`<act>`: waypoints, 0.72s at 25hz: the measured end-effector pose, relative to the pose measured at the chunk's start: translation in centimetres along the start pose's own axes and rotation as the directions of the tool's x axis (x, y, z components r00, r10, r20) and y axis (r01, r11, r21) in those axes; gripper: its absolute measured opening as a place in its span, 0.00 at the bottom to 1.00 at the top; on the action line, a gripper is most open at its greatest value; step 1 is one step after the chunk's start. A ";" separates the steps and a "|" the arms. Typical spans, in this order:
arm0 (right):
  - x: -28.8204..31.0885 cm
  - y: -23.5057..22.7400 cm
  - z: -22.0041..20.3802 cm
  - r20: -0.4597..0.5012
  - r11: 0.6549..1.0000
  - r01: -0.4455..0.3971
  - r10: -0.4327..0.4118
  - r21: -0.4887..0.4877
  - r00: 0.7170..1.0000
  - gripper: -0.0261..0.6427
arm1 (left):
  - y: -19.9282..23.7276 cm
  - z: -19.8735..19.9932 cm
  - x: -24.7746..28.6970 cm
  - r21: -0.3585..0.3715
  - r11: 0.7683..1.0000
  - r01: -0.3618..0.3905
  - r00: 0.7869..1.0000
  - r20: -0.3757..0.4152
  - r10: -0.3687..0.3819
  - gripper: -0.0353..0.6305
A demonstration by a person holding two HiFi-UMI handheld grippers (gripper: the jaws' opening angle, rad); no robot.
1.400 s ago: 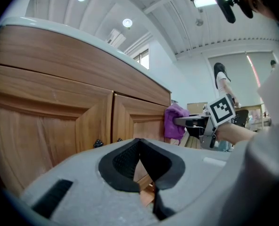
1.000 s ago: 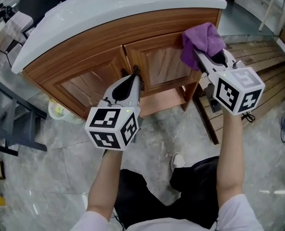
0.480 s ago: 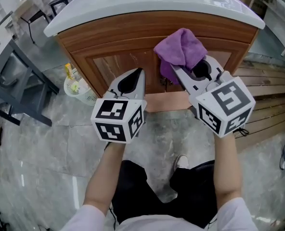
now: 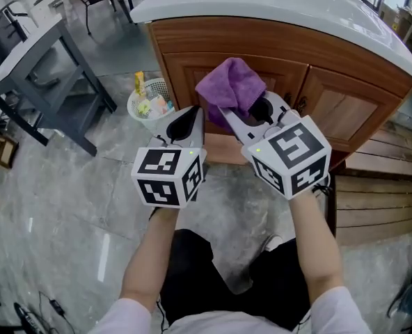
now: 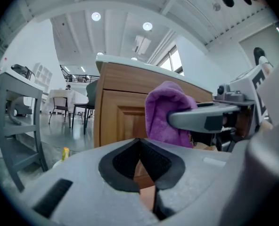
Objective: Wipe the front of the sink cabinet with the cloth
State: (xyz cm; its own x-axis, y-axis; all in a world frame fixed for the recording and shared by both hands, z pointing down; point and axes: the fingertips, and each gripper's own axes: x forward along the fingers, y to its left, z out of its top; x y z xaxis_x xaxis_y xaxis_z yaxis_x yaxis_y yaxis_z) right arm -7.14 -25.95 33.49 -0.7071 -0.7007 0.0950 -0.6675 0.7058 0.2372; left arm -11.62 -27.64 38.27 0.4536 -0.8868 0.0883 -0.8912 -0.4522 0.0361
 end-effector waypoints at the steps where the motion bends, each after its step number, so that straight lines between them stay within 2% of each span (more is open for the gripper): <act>1: 0.9 0.6 -0.2 0.003 1.000 -0.019 0.019 0.009 1.000 0.15 | 0.8 -0.2 -0.5 -0.001 1.000 -0.019 1.000 -0.004 0.019 0.06; 6: 5.0 3.2 -1.8 0.013 0.997 -0.076 0.076 0.027 0.997 0.15 | 4.1 -1.1 -2.8 -0.002 0.996 -0.094 0.995 -0.014 0.094 0.06; 9: 6.9 4.8 -3.0 0.010 0.996 -0.094 0.094 -0.006 0.996 0.15 | 5.3 -1.5 -4.1 -0.010 0.992 -0.128 0.992 -0.021 0.127 0.06; 18: 8.5 6.6 -3.9 -0.012 0.993 -0.094 0.094 -0.069 0.996 0.15 | 5.7 -1.7 -4.9 -0.017 0.992 -0.125 0.992 -0.021 0.125 0.06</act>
State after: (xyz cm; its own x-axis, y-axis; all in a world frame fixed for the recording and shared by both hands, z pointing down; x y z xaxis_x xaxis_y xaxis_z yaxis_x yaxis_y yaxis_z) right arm -16.63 -27.69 39.67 -0.7637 -0.6327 0.1283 -0.5803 0.7598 0.2933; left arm -18.95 -25.68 39.74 0.3384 -0.9342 0.1129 -0.9410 -0.3358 0.0416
